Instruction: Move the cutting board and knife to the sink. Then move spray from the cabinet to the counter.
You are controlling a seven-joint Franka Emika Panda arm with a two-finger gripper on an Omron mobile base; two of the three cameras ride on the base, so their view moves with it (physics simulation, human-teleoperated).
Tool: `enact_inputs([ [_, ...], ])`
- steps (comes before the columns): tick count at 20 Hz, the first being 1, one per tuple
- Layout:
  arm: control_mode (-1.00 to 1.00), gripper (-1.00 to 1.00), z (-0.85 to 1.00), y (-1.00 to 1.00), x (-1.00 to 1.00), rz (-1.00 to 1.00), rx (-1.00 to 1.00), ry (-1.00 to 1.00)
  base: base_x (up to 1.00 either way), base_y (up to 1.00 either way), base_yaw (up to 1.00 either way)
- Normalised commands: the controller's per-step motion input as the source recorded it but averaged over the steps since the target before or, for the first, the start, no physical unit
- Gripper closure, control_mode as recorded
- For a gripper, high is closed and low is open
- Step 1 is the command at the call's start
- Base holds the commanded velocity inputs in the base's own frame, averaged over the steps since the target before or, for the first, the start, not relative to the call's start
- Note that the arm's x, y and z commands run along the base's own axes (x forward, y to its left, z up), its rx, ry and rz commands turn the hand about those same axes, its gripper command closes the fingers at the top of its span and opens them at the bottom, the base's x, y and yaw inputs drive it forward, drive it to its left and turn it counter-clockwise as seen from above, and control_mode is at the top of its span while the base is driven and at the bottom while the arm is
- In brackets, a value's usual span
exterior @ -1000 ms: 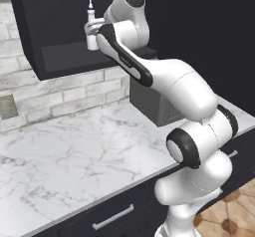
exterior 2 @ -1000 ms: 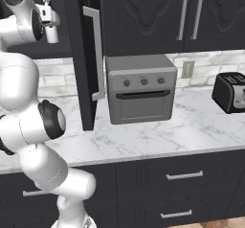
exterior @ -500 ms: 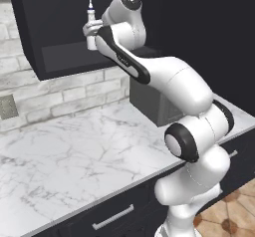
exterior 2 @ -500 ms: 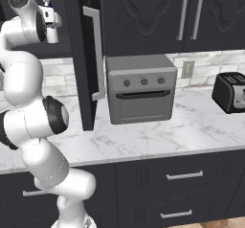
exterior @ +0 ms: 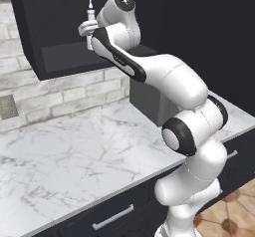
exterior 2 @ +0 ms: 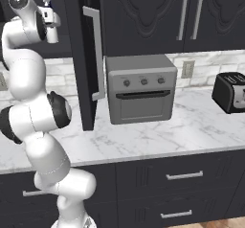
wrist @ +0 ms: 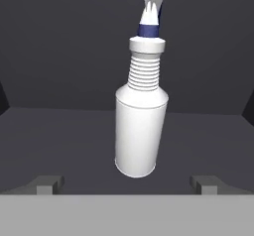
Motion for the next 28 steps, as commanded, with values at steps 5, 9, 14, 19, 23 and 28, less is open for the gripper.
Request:
enact_inputs([
  [5, -1.00, -1.00, -0.04, 0.08, 0.33, 0.00, 0.00, 0.00, 0.00, 0.00, 0.00],
  [9, -1.00, -1.00, -0.04, 0.05, 0.40, 0.00, 0.00, 0.00, 0.00, 0.00, 0.00],
  [14, -1.00, -1.00, -0.02, 0.06, 0.35, 0.00, 0.00, 0.00, 0.00, 0.00, 0.00],
  [19, -1.00, -1.00, 0.00, 0.11, 0.29, 0.00, 0.00, 0.00, 0.00, 0.00, 0.00],
  [23, -1.00, -1.00, 0.00, 0.17, 0.21, 0.00, 0.00, 0.00, 0.00, 0.00, 0.00],
  [28, -1.00, -1.00, 0.00, 0.13, 0.20, 0.00, 0.00, 0.00, 0.00, 0.00, 0.00],
])
